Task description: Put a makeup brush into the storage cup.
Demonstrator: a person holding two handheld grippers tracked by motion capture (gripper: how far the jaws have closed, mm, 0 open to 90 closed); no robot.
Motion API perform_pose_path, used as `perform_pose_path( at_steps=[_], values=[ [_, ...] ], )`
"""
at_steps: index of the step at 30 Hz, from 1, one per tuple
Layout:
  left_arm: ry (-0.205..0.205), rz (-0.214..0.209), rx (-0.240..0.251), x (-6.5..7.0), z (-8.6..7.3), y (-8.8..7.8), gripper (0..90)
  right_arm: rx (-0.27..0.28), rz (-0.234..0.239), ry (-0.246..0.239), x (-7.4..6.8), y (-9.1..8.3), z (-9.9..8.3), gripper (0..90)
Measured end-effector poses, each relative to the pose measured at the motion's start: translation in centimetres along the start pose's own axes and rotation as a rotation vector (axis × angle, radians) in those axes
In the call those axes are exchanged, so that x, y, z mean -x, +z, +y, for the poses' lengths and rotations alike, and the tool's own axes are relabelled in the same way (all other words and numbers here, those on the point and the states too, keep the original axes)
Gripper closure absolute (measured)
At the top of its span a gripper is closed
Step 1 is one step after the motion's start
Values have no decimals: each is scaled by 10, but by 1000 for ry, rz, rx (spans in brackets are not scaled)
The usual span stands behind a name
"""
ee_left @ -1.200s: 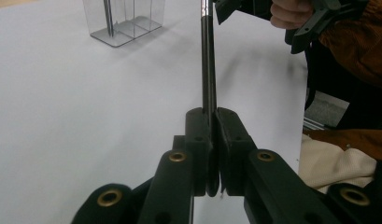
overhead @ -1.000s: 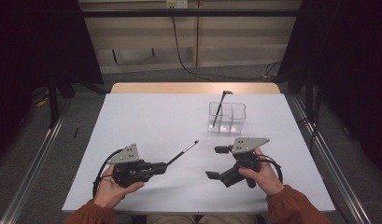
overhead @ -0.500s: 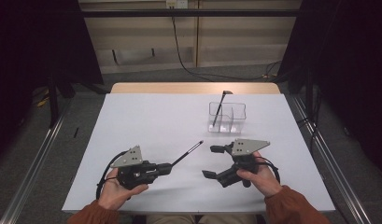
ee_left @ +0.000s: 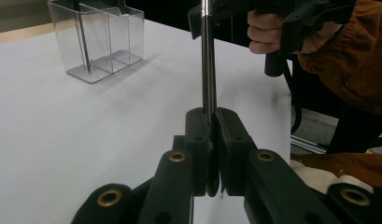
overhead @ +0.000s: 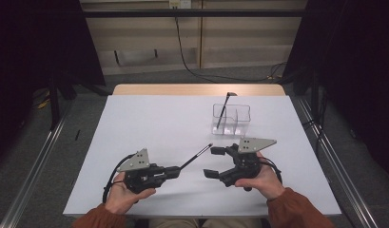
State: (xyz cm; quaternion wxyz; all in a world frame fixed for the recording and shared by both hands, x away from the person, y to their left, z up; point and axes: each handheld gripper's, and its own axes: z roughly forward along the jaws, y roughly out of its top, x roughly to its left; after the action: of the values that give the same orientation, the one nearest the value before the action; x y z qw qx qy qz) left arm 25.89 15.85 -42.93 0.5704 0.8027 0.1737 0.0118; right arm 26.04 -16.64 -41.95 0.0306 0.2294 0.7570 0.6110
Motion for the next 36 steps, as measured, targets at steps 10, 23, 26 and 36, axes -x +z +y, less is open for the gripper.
perform_pose_path(
  at_steps=[10, 23, 26, 36],
  values=[
    [13, -8, 3, 1, 0, 4, 840, 37, -6, -14, 2, 5, 5, 345],
    [39, -35, -31, 4, -4, 10, 840, 40, 39, 15, 5, 7, 4, 615],
    [42, -36, -36, 5, -4, 10, 840, 34, 51, 29, 6, 6, 3, 677],
    [61, -38, -62, 6, -7, 13, 841, 35, 101, 70, 7, 7, 3, 757]
  ],
)
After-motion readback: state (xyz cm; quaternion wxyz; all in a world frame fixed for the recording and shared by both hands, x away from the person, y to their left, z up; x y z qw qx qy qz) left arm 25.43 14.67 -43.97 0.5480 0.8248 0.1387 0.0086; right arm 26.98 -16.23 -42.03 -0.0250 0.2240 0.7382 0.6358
